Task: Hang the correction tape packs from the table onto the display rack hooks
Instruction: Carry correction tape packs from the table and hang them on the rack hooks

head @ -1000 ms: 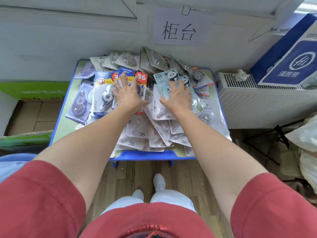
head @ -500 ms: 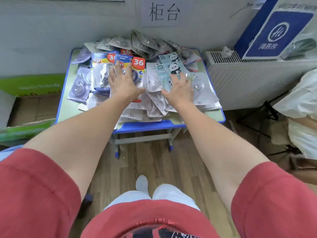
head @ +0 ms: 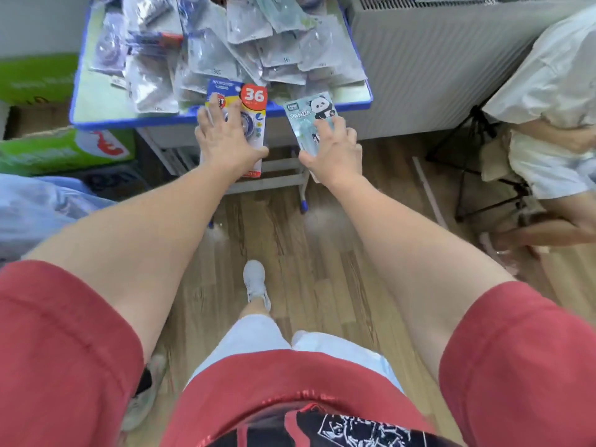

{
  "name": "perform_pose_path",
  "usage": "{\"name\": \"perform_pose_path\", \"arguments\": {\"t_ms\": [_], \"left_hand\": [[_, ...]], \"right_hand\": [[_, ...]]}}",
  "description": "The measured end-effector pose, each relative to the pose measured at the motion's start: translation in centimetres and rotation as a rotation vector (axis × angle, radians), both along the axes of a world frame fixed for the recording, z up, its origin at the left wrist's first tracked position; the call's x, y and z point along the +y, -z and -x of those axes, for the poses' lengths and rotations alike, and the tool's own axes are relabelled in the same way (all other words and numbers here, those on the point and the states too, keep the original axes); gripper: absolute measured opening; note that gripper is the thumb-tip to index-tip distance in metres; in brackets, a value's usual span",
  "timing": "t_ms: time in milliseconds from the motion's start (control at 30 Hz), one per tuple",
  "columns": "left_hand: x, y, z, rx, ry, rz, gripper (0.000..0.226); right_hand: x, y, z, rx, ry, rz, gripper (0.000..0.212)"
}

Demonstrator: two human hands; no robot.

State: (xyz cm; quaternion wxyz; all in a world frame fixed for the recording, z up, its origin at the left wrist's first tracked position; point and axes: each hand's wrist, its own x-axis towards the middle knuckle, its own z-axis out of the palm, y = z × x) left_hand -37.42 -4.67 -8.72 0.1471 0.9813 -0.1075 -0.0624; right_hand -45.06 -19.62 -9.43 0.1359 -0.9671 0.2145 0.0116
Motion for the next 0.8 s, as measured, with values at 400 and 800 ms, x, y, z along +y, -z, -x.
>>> {"name": "perform_pose_path", "arguments": {"t_ms": [400, 800], "left_hand": [[-0.8, 2.5, 17.7, 0.054, 0.285, -0.017, 0.088], [0.2, 6.2, 39.1, 0.102, 0.703, -0.06, 0.083]], "right_hand": [[2.7, 2.9, 22.4, 0.042, 0.333, -0.084, 0.054], [9.2, 5.7, 47.7, 0.026, 0.821, -0.177, 0.056]]}}
